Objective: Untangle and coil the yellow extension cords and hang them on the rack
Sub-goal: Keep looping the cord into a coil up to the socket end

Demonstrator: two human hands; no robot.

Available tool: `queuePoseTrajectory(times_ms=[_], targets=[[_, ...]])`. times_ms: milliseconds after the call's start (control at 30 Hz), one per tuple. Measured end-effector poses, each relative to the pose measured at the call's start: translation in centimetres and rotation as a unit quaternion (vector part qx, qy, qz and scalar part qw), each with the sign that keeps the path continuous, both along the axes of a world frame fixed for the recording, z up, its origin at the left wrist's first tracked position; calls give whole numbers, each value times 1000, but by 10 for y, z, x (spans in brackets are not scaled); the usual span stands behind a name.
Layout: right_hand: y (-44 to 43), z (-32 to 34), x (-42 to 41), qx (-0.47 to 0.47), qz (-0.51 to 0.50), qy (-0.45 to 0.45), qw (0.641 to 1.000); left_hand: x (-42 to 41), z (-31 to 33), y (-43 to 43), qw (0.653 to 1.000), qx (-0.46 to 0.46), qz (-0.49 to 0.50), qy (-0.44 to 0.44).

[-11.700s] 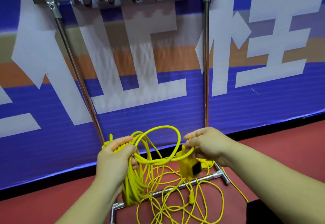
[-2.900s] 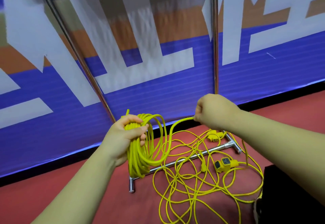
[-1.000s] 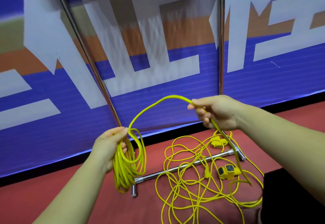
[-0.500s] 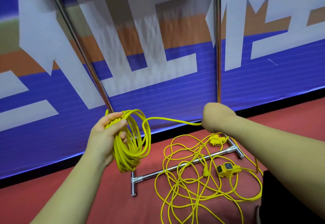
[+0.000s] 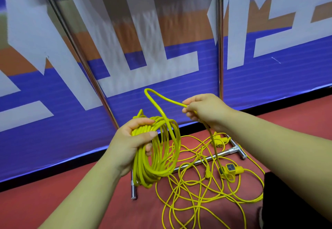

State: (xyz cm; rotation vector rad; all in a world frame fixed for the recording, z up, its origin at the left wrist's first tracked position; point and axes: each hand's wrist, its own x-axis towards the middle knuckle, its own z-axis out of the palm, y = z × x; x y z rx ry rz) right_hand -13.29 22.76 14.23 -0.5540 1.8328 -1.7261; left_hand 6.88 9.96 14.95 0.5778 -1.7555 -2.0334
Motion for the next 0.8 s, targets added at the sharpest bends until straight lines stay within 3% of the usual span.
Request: queuePoseTrajectory(times_ms=[167, 467, 600, 733, 800], targets=[[17, 9, -11, 34, 164, -127, 978, -2, 0, -2, 998, 52, 18, 2], [32, 16, -22, 51, 301, -65, 950, 0, -5, -21, 997, 70, 42, -10], [32, 10, -26, 181, 289, 76, 937, 0, -6, -23, 996, 67, 61, -19], [29, 7, -23, 331, 270, 280, 860, 2, -3, -18, 997, 58, 55, -16], [22, 1, -19, 395, 242, 378, 801, 3, 0, -14, 997, 53, 49, -10]])
